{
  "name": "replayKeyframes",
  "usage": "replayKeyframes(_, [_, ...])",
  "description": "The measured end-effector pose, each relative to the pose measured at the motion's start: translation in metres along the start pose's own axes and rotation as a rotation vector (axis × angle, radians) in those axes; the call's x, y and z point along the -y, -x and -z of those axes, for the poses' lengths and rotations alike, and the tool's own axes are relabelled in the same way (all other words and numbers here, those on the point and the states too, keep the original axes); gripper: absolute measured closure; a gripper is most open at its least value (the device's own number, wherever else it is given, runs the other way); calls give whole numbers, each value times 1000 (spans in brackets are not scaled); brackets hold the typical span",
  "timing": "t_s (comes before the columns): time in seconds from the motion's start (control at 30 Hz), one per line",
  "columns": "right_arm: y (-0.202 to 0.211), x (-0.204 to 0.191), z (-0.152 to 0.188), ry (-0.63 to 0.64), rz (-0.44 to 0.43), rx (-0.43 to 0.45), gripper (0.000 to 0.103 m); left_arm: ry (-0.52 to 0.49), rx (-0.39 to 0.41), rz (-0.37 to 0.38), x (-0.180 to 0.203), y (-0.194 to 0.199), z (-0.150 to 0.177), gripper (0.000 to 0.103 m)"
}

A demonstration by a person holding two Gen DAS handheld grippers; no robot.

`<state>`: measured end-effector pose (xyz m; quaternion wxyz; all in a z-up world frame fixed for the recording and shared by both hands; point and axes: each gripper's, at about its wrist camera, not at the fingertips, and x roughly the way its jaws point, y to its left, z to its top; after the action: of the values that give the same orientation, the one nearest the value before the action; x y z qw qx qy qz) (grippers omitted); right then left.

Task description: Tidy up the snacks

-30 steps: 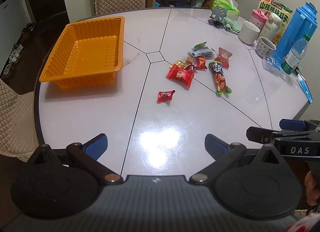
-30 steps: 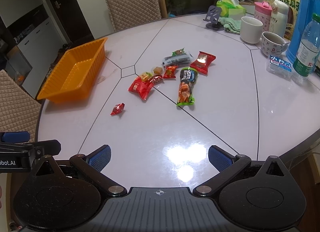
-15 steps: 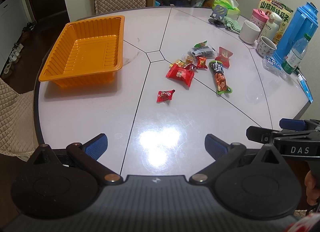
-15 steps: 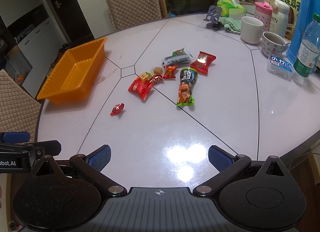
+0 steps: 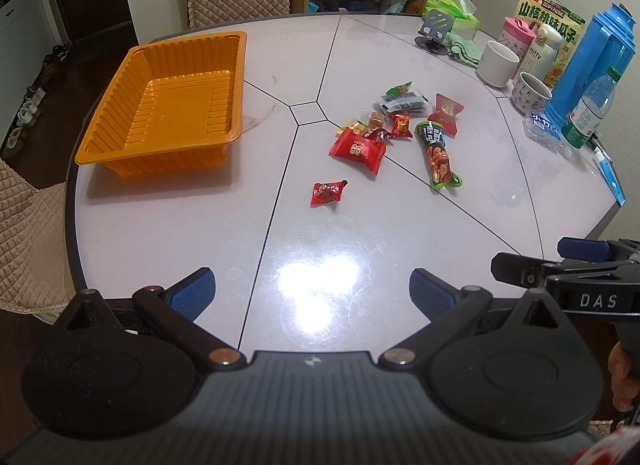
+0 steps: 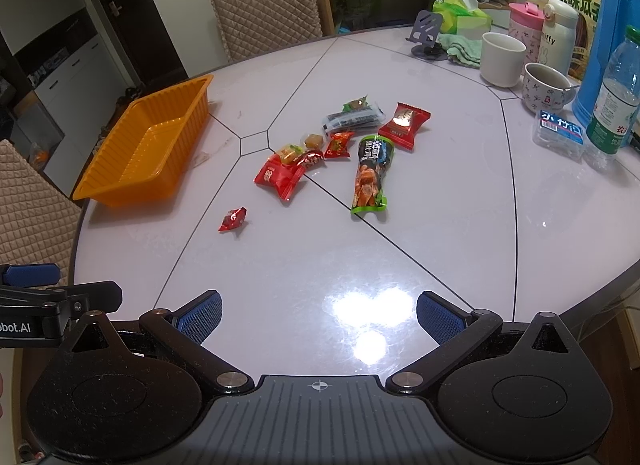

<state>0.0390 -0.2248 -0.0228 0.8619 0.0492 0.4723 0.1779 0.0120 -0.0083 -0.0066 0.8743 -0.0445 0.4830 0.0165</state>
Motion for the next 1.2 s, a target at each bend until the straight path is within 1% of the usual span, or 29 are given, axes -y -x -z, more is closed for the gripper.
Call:
replayKeyframes(0.6, [-2,2,0,-2,-1,0,0,-3,-1,4,5,-1,-1,0])
replayKeyframes(0.97, [-8,3,-2,-14,3,-9,0,-9,-5,19,3,-8,-6,0])
replayKeyframes(1.2, [-13,10,-5,-26,2,0,0,-35,24,39,3,-15,-12,0])
